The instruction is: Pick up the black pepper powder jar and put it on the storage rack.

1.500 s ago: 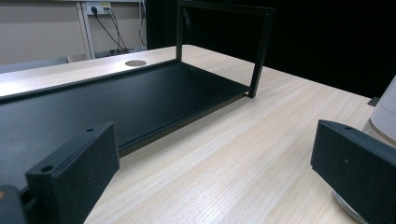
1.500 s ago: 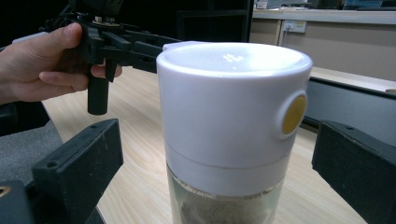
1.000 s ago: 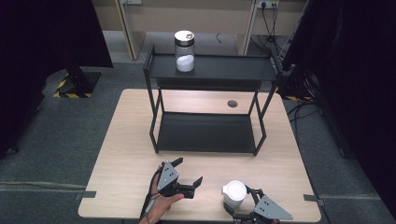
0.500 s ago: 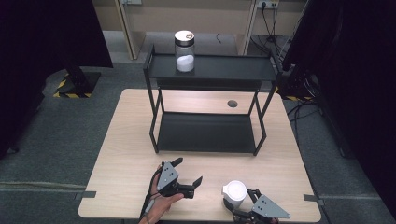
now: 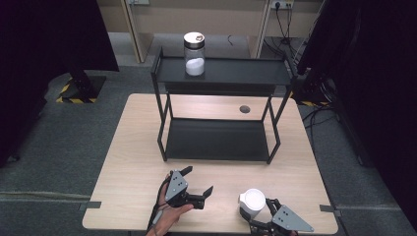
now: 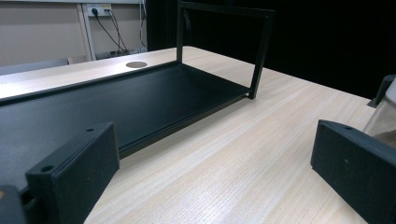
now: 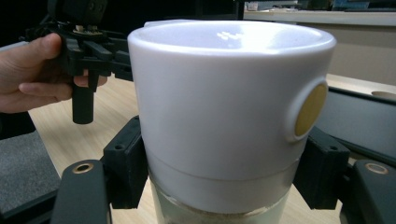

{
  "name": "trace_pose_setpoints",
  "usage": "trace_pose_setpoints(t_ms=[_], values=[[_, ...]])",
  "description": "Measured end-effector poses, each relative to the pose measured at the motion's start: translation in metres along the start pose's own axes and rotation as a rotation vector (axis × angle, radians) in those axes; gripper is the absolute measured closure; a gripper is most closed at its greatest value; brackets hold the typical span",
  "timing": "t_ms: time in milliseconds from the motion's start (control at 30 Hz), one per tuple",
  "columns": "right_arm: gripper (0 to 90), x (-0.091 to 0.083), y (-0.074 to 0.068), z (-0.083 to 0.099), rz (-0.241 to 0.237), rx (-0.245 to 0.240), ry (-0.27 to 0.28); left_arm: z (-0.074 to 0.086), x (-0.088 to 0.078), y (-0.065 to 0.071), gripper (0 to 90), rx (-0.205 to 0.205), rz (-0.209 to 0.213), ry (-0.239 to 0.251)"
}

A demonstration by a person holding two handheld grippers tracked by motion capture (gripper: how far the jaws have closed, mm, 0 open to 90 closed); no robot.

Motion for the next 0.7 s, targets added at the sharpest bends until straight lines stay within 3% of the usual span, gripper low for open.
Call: trace_pose_setpoints(t_ms=[700], values=[[30.5,-0.0026,-0.0033,-0.0084,-0.016,-0.019,-0.007,0.0004,0.0005,0.0001,1.8,0.000,0.003,-0.008]])
Point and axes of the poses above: each handheld gripper's, and its own axes: x roughly forward along the jaws, z roughly out of its underside, y roughly to its right, the point moved 4 cm from there along x, roughly forward along the jaws, and after that the axes turned 8 degrees about -z, right-handed, at the moved point
